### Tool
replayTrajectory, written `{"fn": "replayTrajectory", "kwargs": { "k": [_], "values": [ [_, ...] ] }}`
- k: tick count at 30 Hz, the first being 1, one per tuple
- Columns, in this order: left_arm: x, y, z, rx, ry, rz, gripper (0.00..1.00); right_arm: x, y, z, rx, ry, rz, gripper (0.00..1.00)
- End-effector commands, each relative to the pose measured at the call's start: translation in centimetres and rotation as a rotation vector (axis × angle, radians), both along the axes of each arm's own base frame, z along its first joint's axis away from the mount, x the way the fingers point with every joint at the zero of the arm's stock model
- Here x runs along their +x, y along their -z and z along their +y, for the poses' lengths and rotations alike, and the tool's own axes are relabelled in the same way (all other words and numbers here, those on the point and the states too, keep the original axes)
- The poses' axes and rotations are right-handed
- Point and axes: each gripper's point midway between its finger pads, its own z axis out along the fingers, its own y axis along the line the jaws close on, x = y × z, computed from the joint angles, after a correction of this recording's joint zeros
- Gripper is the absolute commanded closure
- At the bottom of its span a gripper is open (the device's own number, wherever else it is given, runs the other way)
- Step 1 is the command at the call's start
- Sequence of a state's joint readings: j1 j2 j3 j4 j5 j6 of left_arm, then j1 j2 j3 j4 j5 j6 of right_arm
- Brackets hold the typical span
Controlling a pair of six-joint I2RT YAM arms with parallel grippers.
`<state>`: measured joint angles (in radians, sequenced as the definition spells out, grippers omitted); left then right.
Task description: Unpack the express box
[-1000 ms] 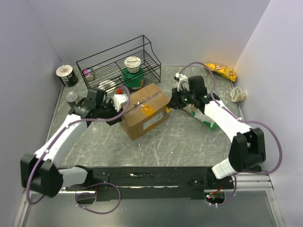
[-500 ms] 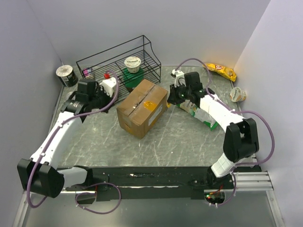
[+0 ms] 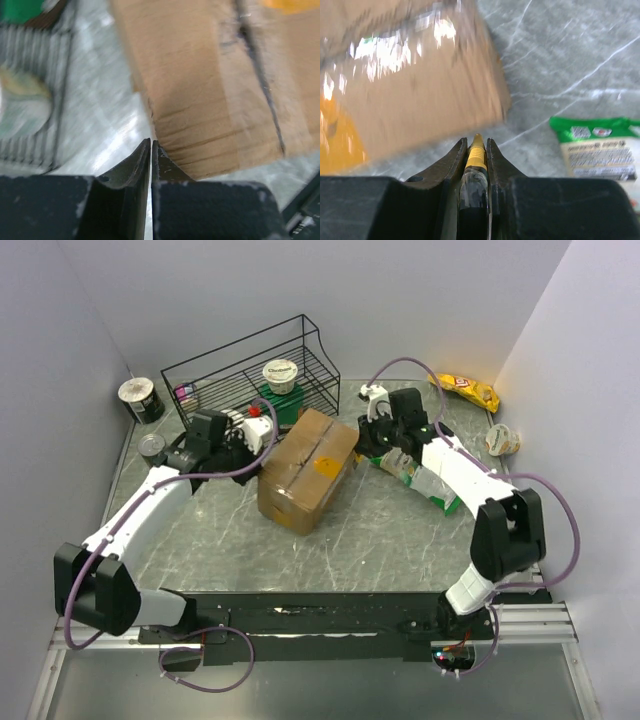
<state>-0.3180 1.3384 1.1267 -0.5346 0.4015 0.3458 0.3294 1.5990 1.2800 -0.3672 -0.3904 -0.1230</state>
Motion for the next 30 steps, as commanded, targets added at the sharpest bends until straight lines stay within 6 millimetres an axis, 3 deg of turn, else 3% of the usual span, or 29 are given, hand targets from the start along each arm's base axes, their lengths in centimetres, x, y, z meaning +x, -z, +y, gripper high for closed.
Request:
{"fn": "replayTrajectory", "kwargs": {
  "k": [1,2,5,8,10,12,15,18,20,21,22,23,24,25,27,28,29,30],
  "values": [
    [-3.8,-3.4,-5.9,-0.196,0.197,-0.016,0.88,4.1,-3.0,1.2,-0.007,-0.03,-0.149,1.0],
    [-4.9,-3.9,-7.8,-0.227,0.245,-0.008,0.88,4.7,-2.5,1.5,-0.015,-0.039,-0.148,1.0],
    [-7.0,-4.0,-11.3,-0.258,0.367,0.028,0.85,6.3,-3.4,2.6,0.012,-0.065,-0.173,1.0],
    [-9.1,-3.5,-14.3,-0.234,0.511,0.059,0.79,6.2,-4.6,5.0,0.089,-0.131,-0.17,1.0],
    [-10.2,-3.3,-14.5,-0.183,0.546,0.072,0.77,5.9,-5.2,6.5,0.096,-0.169,-0.187,1.0],
    [-9.8,-5.0,-14.2,-0.164,0.549,0.017,0.76,5.9,-5.7,6.4,0.088,-0.149,-0.196,1.0],
    [-8.6,-8.2,-12.5,-0.181,0.511,-0.066,0.77,6.6,-7.1,3.5,0.044,-0.056,-0.239,1.0],
    [-5.7,-11.3,-10.7,-0.231,0.392,-0.137,0.75,5.9,-9.7,-1.1,0.017,0.053,-0.292,1.0],
    [-2.2,-11.9,-9.1,-0.244,0.244,-0.153,0.69,4.1,-10.9,-4.4,-0.001,0.111,-0.313,1.0],
    [-0.8,-12.0,-8.5,-0.253,0.186,-0.16,0.67,3.3,-11.0,-5.2,-0.02,0.11,-0.321,1.0],
    [0.3,-12.1,-8.0,-0.264,0.132,-0.165,0.64,1.2,-10.7,-6.2,-0.035,0.11,-0.305,1.0],
    [2.7,-12.0,-7.1,-0.273,0.02,-0.176,0.62,0.2,-10.2,-6.9,-0.047,0.111,-0.293,1.0],
    [3.6,-11.9,-6.7,-0.273,-0.025,-0.182,0.61,-1.5,-8.3,-7.3,-0.069,0.091,-0.253,1.0],
    [4.5,-11.8,-6.4,-0.267,-0.064,-0.188,0.6,-3.2,-9.1,-7.6,-0.064,0.082,-0.276,1.0],
    [6.3,-11.0,-6.5,-0.262,-0.107,-0.162,0.6,-6.7,-6.0,-7.5,-0.077,0.028,-0.197,1.0],
    [6.8,-10.6,-6.4,-0.268,-0.115,-0.141,0.59,-8.3,-6.3,-7.5,-0.074,0.016,-0.214,1.0],
    [7.9,-10.3,-6.0,-0.29,-0.139,-0.105,0.59,-9.7,-5.3,-7.5,-0.081,0.001,-0.181,1.0],
    [7.8,-10.0,-6.4,-0.316,-0.105,-0.07,0.58,-11.2,-3.3,-7.3,-0.092,-0.021,-0.14,1.0]
  ]
}}
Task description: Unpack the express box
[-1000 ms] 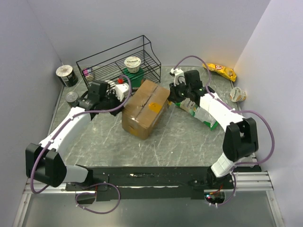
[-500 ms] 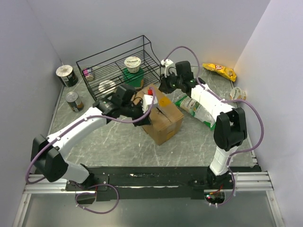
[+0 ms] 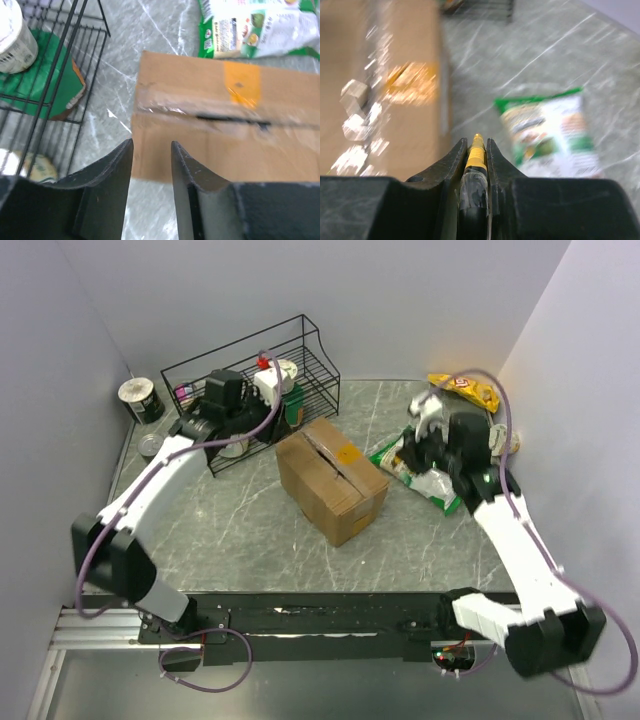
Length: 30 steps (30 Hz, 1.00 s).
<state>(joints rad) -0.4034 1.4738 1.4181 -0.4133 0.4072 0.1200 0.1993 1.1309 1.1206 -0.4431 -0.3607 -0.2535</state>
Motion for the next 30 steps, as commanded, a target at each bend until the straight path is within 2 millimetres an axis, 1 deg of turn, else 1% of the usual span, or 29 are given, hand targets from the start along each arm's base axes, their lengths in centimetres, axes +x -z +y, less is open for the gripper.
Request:
{"fn": "replayTrajectory", "kwargs": {
  "k": [1,2,3,4,5,6,7,9,10,11,12,13,14,15,16,17,19,20,22,23,24,26,27,28,29,30],
  "values": [
    [3.1,-0.6,-0.1,-0.134,-0.065,0.095,0.55,-6.6,6.0,0.5,-0.059,-0.105,0.158,1.0],
    [3.1,0.1,0.1,-0.171,-0.053,0.148,0.53,-7.3,6.7,0.6,-0.06,-0.114,0.174,1.0],
    [2.7,0.1,-0.3,-0.198,-0.02,0.168,0.52,-8.5,8.0,0.9,-0.06,-0.131,0.211,1.0],
    [2.5,0.5,-0.4,-0.21,-0.012,0.189,0.5,-9.0,8.0,1.1,-0.05,-0.14,0.208,1.0],
    [2.1,1.5,-0.4,-0.224,-0.012,0.234,0.49,-9.3,8.3,1.2,-0.043,-0.143,0.219,1.0],
    [1.6,1.9,-0.5,-0.239,0.004,0.258,0.48,-9.4,8.4,1.5,-0.031,-0.143,0.229,1.0],
    [0.5,2.5,-1.1,-0.271,0.048,0.308,0.46,-9.3,8.5,1.7,-0.025,-0.145,0.233,1.0],
    [-0.4,3.1,-1.5,-0.302,0.067,0.355,0.44,-8.8,8.3,2.0,-0.008,-0.14,0.228,1.0],
    [-1.2,3.9,-1.8,-0.325,0.08,0.399,0.41,-8.2,8.3,2.4,-0.005,-0.145,0.224,1.0],
    [-1.7,4.0,-1.9,-0.336,0.095,0.413,0.41,-7.8,8.1,2.6,-0.002,-0.152,0.218,1.0],
    [-2.2,4.3,-2.0,-0.341,0.106,0.429,0.41,-7.2,7.4,2.8,-0.002,-0.158,0.199,1.0],
    [-3.0,5.0,-2.0,-0.348,0.124,0.459,0.4,-6.4,7.5,3.1,-0.004,-0.161,0.2,1.0],
    [-3.5,4.8,-2.0,-0.353,0.138,0.453,0.39,-6.1,7.4,3.4,-0.004,-0.172,0.195,1.0],
    [-3.9,5.0,-2.1,-0.354,0.146,0.465,0.38,-5.2,7.2,3.7,-0.008,-0.176,0.194,1.0],
    [-4.4,5.7,-2.0,-0.348,0.147,0.483,0.38,-4.8,7.0,4.0,-0.007,-0.184,0.187,1.0],
    [-4.9,5.4,-2.0,-0.352,0.159,0.474,0.38,-4.3,6.6,4.6,-0.004,-0.198,0.171,1.0],
    [-6.0,5.8,-1.8,-0.35,0.17,0.484,0.38,-3.0,6.4,5.5,-0.011,-0.208,0.159,1.0],
    [-6.6,5.1,-1.7,-0.352,0.183,0.466,0.38,-2.4,6.0,6.0,-0.011,-0.219,0.143,1.0],
    [-7.9,5.6,-1.3,-0.334,0.194,0.475,0.39,-1.3,5.9,7.4,-0.023,-0.247,0.139,1.0],
    [-8.7,5.0,-1.1,-0.333,0.208,0.459,0.4,-0.8,5.7,7.8,-0.033,-0.265,0.127,1.0],
    [-9.7,5.1,-0.9,-0.326,0.215,0.481,0.4,0.0,5.7,8.7,-0.042,-0.28,0.125,1.0],
    [-11.4,5.2,-0.4,-0.321,0.227,0.481,0.41,1.2,5.5,9.4,-0.052,-0.288,0.113,1.0],
    [-12.3,5.5,-0.2,-0.321,0.236,0.493,0.41,2.4,5.2,10.2,-0.052,-0.295,0.104,1.0],
    [-13.4,5.8,0.1,-0.321,0.239,0.499,0.41,3.0,5.2,10.6,-0.055,-0.296,0.103,1.0],
    [-13.9,6.0,0.3,-0.318,0.243,0.503,0.41,3.7,5.1,10.8,-0.053,-0.292,0.103,1.0],
    [-14.5,6.1,0.4,-0.318,0.25,0.508,0.41,4.8,5.0,11.4,-0.05,-0.288,0.1,1.0]
  ]
}}
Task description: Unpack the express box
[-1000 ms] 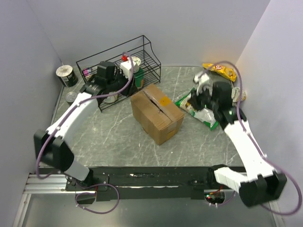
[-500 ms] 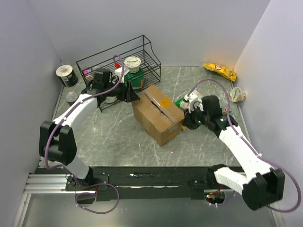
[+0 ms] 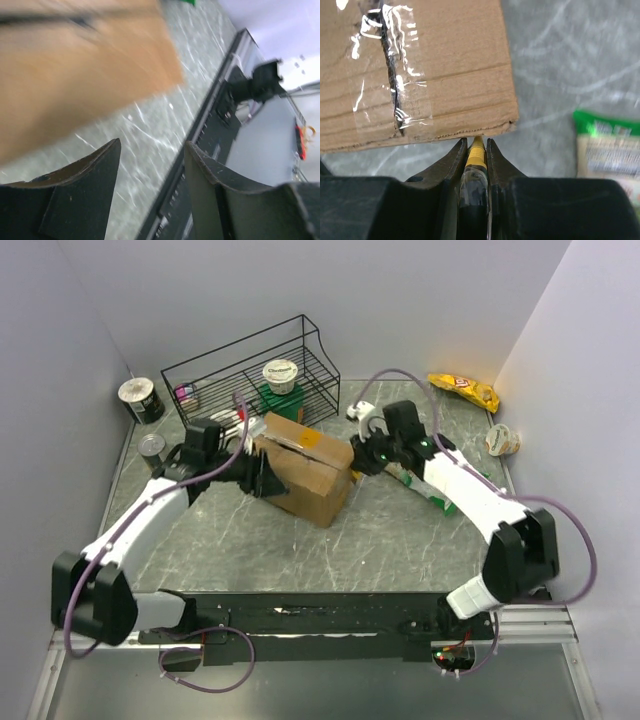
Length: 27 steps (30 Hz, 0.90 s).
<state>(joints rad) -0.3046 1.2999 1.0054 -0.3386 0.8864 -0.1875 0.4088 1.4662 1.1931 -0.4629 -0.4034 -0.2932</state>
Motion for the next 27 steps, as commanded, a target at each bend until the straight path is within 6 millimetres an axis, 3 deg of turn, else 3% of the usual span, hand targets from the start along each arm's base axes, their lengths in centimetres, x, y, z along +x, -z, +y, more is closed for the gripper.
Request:
{"fn": "replayTrajectory", "kwargs": {
  "k": [1,3,6,7,9,10,14,18,24,27],
  "values": [
    [-4.2,-0.2,0.8,-0.016,0.076,0.005,0.42,5.0,-4.1,2.9,0.061,-0.02,-0.149,1.0],
    [-4.2,-1.1,1.4,-0.012,0.065,-0.034,0.44,6.4,-3.8,2.9,0.046,0.002,-0.148,1.0],
    [0.2,-3.9,5.1,0.057,-0.168,-0.162,0.41,6.4,-3.9,2.6,0.033,-0.002,-0.149,1.0],
    [3.2,-4.9,8.2,0.121,-0.342,-0.214,0.4,6.2,-3.8,2.4,0.031,0.0,-0.144,1.0],
    [5.5,-5.7,10.9,0.163,-0.478,-0.228,0.36,5.3,-3.5,2.1,0.034,0.002,-0.125,1.0],
    [6.7,-5.2,12.6,0.188,-0.55,-0.204,0.34,5.0,-3.5,2.0,0.038,0.005,-0.121,1.0],
    [7.5,-5.3,11.9,0.124,-0.523,-0.179,0.28,3.3,-3.1,1.6,0.057,0.013,-0.098,1.0],
    [7.8,-3.6,11.2,0.082,-0.514,-0.089,0.26,2.6,-3.2,1.4,0.072,0.016,-0.098,1.0],
    [9.9,-1.1,12.5,0.144,-0.599,-0.054,0.26,2.4,-4.0,1.6,0.111,0.031,-0.1,1.0],
    [9.9,0.4,11.7,0.136,-0.553,-0.025,0.26,2.2,-4.3,1.5,0.117,0.034,-0.104,1.0]
  ]
}}
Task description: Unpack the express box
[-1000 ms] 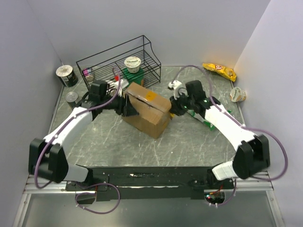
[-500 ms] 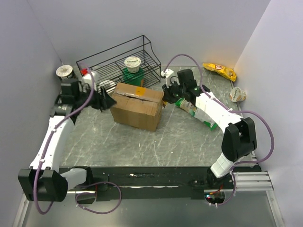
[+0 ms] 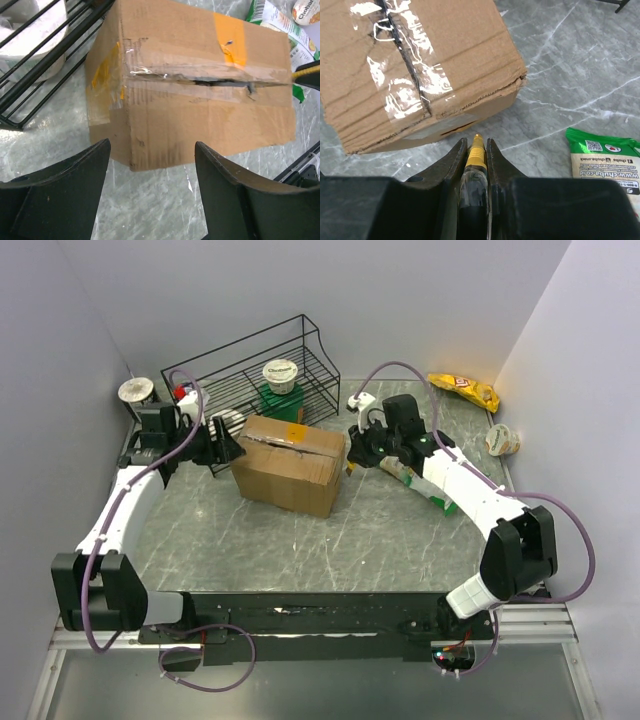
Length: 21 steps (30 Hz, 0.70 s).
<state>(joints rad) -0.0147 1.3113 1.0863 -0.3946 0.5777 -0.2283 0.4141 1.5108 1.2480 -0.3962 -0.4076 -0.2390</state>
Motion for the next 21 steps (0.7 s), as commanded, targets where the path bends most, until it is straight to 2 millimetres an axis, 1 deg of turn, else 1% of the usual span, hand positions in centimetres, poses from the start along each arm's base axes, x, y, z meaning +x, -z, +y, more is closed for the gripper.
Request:
{"fn": "replayTrajectory", "kwargs": {
  "k": [1,2,3,5,6,7,9,10,11,13,14,15,18,19,20,21],
  "values": [
    [0.9,0.2,-0.9,-0.031,0.028,-0.027,0.26,0.1,-2.7,0.0,0.052,0.009,-0.073,1.0],
    [0.6,0.4,-1.5,-0.047,0.056,-0.024,0.26,0.2,-2.8,-0.2,0.046,0.015,-0.081,1.0],
    [-0.3,0.7,-2.8,-0.089,0.118,-0.005,0.26,0.3,-2.7,-0.2,0.043,0.015,-0.082,1.0],
    [-1.2,0.7,-4.2,-0.124,0.183,-0.007,0.26,0.8,-2.6,-0.5,0.038,0.023,-0.091,1.0],
    [-2.1,1.2,-5.1,-0.139,0.219,0.015,0.26,0.9,-2.6,-0.5,0.037,0.024,-0.091,1.0],
    [-3.1,1.1,-6.1,-0.166,0.271,0.026,0.26,1.2,-2.6,-0.7,0.036,0.029,-0.093,1.0],
    [-5.3,1.4,-7.3,-0.184,0.346,0.052,0.27,2.2,-2.9,-0.8,0.034,0.038,-0.105,1.0],
    [-6.4,1.2,-7.8,-0.202,0.387,0.059,0.27,2.7,-3.8,-0.8,0.035,0.038,-0.131,1.0],
    [-7.4,1.3,-8.1,-0.21,0.408,0.087,0.27,3.2,-3.4,-1.0,0.028,0.043,-0.127,1.0],
    [-9.5,1.2,-8.8,-0.209,0.473,0.086,0.27,3.9,-4.2,-1.0,0.027,0.036,-0.148,1.0],
    [-10.4,1.1,-9.2,-0.214,0.512,0.085,0.27,4.0,-3.9,-0.9,0.025,0.03,-0.141,1.0],
    [-11.9,1.2,-9.8,-0.201,0.562,0.082,0.27,3.9,-3.9,-0.6,0.035,0.012,-0.136,1.0],
    [-14.1,1.4,-10.5,-0.166,0.644,0.067,0.27,3.5,-3.3,0.0,0.051,-0.039,-0.132,1.0],
    [-14.3,1.3,-10.5,-0.161,0.651,0.065,0.27,3.2,-2.6,0.2,0.056,-0.045,-0.115,1.0],
    [-14.2,0.5,-10.5,-0.154,0.657,0.053,0.27,3.2,-2.2,0.2,0.057,-0.042,-0.098,1.0],
    [-14.8,0.8,-10.0,-0.108,0.699,0.051,0.27,3.2,-1.9,0.1,0.053,-0.031,-0.083,1.0]
  ]
}}
